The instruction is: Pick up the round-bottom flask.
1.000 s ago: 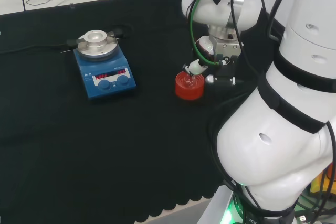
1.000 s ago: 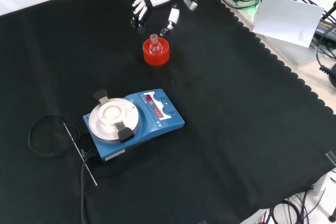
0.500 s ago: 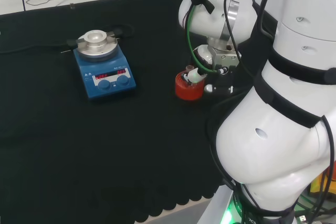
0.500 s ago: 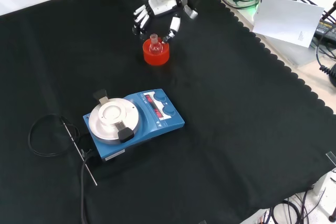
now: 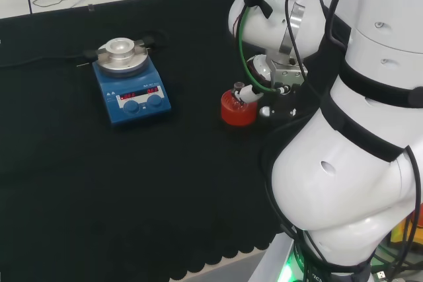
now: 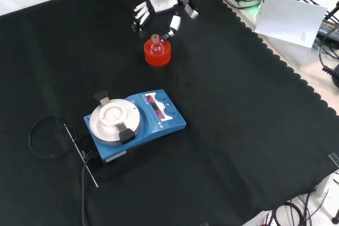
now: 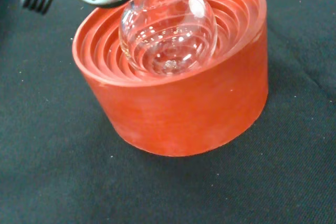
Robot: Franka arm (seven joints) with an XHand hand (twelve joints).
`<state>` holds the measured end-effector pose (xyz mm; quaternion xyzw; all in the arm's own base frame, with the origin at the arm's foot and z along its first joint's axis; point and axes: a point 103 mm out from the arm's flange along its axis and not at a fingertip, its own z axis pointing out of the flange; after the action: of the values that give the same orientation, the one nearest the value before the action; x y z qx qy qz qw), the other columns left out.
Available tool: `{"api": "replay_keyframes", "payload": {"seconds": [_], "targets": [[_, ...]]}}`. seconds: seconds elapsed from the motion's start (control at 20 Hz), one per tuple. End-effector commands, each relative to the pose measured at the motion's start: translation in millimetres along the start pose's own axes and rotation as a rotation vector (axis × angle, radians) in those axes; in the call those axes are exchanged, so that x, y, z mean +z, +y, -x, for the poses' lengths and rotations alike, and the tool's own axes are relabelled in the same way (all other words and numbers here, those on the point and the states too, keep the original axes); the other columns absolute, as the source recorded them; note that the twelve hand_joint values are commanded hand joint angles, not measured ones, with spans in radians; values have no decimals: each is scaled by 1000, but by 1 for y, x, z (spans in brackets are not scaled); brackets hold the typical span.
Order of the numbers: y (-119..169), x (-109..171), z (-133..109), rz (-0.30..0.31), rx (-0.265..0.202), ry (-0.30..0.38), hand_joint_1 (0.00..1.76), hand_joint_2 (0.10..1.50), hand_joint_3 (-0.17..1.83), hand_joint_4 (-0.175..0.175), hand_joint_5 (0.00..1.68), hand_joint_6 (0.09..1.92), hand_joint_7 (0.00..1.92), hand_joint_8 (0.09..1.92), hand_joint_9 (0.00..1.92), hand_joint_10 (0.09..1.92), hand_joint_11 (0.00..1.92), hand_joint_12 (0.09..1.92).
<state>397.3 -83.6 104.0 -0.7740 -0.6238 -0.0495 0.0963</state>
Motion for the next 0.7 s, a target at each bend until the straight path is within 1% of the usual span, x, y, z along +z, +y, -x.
{"api": "replay_keyframes", "payload": {"seconds": [0.05, 0.3, 0.45, 0.7], "targets": [[0, 3, -7, 6, -2, -8, 873, 623, 630, -52, 677, 658, 391, 671, 573, 619, 236, 1357], [4, 4, -1, 6, -5, -7, 888, 620, 629, -52, 706, 679, 396, 675, 576, 621, 235, 1357], [3, 8, -9, 10, -6, -20, 895, 621, 630, -53, 722, 690, 403, 678, 579, 622, 234, 1357], [3, 8, -10, 17, -5, -19, 902, 623, 633, -53, 760, 712, 413, 682, 584, 623, 231, 1358]]}}
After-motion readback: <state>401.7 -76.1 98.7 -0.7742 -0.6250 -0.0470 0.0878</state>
